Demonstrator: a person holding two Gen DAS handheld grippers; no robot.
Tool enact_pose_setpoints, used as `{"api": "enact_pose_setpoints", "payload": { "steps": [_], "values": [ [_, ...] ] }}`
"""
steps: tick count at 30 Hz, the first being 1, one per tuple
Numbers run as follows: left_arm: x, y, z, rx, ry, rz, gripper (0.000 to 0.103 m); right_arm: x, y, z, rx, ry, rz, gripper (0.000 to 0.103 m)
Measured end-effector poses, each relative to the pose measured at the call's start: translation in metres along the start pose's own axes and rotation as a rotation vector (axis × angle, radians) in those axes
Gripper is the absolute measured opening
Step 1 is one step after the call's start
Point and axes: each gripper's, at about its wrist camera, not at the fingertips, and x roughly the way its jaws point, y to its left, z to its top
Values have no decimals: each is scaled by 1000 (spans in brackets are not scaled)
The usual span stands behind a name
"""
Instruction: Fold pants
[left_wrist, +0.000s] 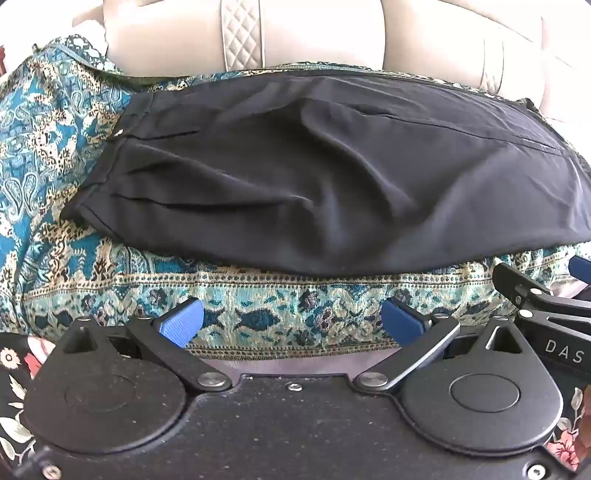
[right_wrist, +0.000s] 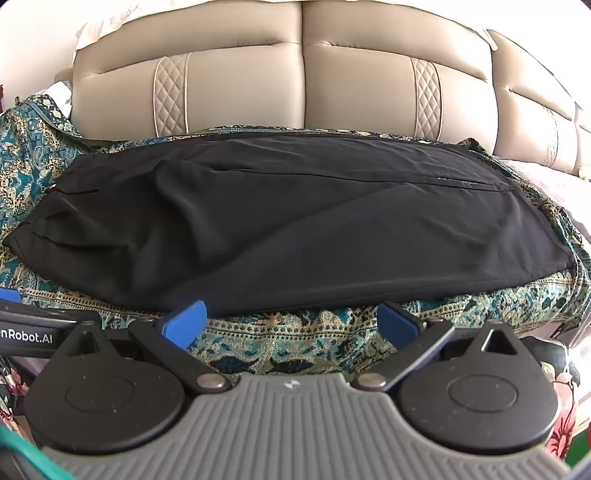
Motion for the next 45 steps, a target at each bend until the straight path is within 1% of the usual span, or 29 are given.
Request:
{"api": "enact_pose_setpoints", "payload": {
  "steps": [4, 5, 6, 15, 45],
  "values": [
    [-2, -4, -1, 25, -20, 28, 103, 0, -1, -1, -6, -3, 1, 103],
    [-5, -7, -5, 30, -35, 37, 103, 1, -1, -1, -8, -4, 0, 103],
    [-2, -6, -5, 23, -22, 34, 103, 0, 0, -2, -11, -4, 0, 103],
    [-5, -1, 1, 8, -12, 24, 103, -1, 2, 0, -11, -8, 2, 103],
    [-8, -1, 3, 21, -23, 32, 103, -1, 0, 0, -18, -11, -4, 103]
  ]
}}
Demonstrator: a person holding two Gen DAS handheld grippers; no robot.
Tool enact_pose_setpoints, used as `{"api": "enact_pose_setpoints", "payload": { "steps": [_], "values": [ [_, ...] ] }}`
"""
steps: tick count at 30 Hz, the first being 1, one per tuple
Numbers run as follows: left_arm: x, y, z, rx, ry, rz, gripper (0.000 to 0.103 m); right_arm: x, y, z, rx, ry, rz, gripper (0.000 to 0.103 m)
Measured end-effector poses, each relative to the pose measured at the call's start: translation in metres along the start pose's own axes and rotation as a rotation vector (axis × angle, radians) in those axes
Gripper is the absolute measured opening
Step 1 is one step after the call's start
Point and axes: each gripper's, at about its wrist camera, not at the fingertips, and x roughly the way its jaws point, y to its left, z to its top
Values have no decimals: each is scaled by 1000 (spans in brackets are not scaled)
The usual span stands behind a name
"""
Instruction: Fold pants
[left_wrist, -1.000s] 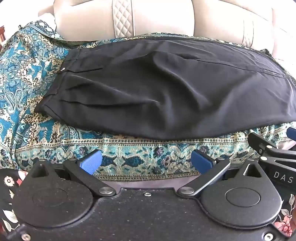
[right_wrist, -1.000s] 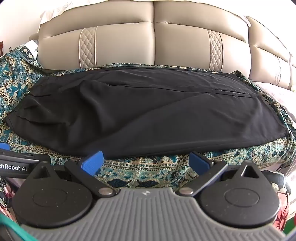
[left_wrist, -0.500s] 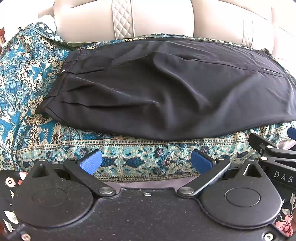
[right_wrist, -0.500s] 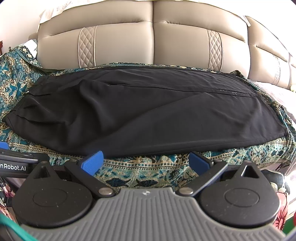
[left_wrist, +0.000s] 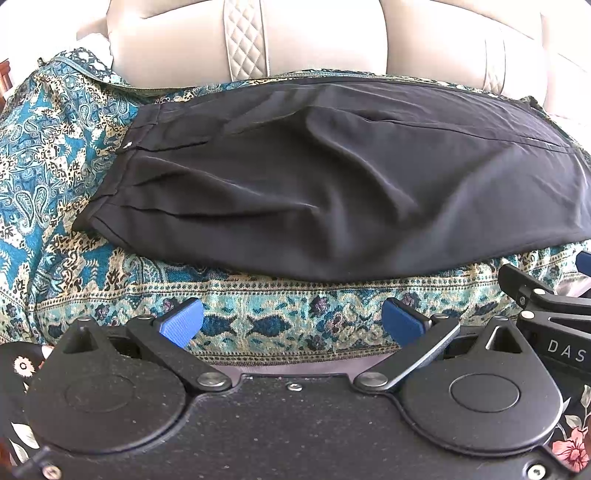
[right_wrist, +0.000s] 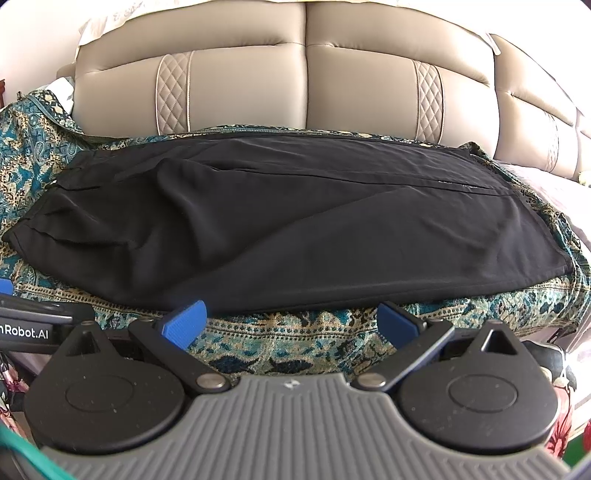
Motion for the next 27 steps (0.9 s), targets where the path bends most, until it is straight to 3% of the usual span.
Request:
{"api": "enact_pose_setpoints", "payload": {
  "steps": [27],
  "values": [
    [0, -1, -3, 16, -11, 6, 103, 0, -1, -1, 0, 3, -7, 103]
  ]
}}
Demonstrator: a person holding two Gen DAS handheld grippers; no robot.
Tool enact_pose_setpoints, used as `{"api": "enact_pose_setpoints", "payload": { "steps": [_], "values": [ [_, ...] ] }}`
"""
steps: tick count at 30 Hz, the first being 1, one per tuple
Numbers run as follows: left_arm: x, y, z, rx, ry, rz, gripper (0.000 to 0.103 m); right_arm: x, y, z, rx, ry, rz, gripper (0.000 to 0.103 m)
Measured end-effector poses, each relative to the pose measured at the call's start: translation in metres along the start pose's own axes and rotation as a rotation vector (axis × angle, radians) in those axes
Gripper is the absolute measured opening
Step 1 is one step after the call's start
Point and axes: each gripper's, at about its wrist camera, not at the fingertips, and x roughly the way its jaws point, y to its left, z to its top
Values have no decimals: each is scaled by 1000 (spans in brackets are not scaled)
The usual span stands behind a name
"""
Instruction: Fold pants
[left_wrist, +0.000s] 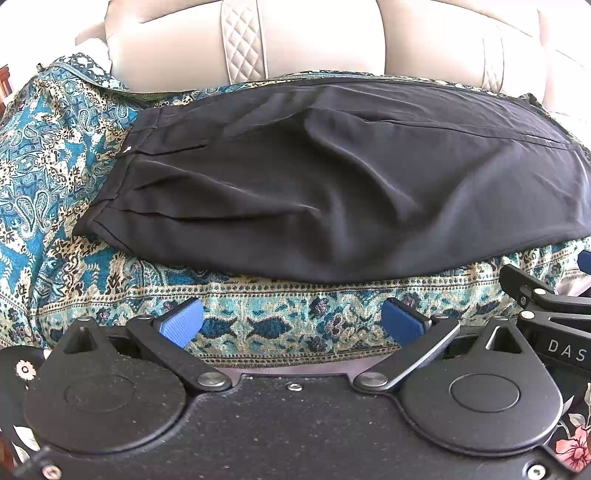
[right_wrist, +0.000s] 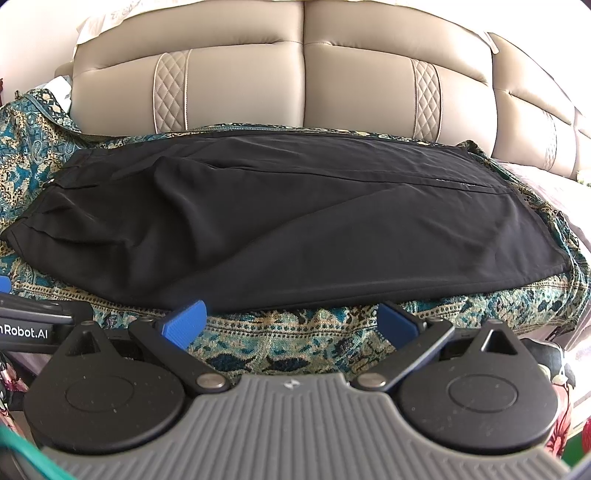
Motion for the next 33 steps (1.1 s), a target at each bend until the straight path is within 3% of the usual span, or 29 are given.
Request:
{"api": "enact_pose_setpoints", "payload": {
  "steps": [26, 33],
  "values": [
    [0, 2, -2, 3, -3, 7, 103, 0, -2, -2, -3, 1, -5, 103],
    [8, 5, 3, 25, -12, 43, 103, 15, -7, -1, 30, 29, -43, 103]
  ]
}}
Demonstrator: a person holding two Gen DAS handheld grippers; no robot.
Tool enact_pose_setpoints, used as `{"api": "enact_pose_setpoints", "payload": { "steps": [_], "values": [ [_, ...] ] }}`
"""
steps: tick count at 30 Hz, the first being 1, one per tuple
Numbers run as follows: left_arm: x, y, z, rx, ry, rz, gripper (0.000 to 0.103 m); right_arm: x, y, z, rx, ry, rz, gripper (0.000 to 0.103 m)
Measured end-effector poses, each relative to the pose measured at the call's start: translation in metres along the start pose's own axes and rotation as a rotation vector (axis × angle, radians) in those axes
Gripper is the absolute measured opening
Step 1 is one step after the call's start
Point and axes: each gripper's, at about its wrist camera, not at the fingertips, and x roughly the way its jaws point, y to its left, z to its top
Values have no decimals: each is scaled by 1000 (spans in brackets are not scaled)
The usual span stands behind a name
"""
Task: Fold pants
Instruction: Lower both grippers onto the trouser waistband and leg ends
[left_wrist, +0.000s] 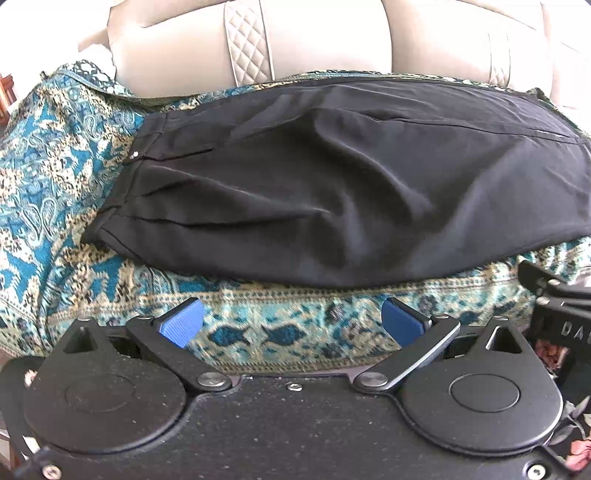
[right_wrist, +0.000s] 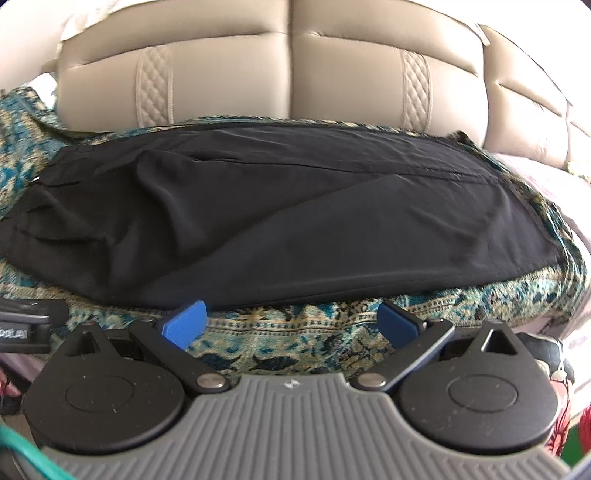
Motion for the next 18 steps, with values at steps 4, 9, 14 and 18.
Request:
{"api": "enact_pose_setpoints", "payload": {
  "steps": [4, 9, 14, 18],
  "values": [
    [7, 10, 12, -9, -18, 18, 103, 15, -10, 9, 40, 2, -18, 103],
    [17, 24, 29, -25, -51, 67, 103, 32, -18, 23, 31, -38, -45, 103],
    [44, 46, 37, -96, -68, 107, 103, 58, -24, 30, 38, -38, -38, 103],
    [76, 65, 42, -150, 0, 120, 103, 79, -21, 29, 19, -37, -31, 103]
  ]
}}
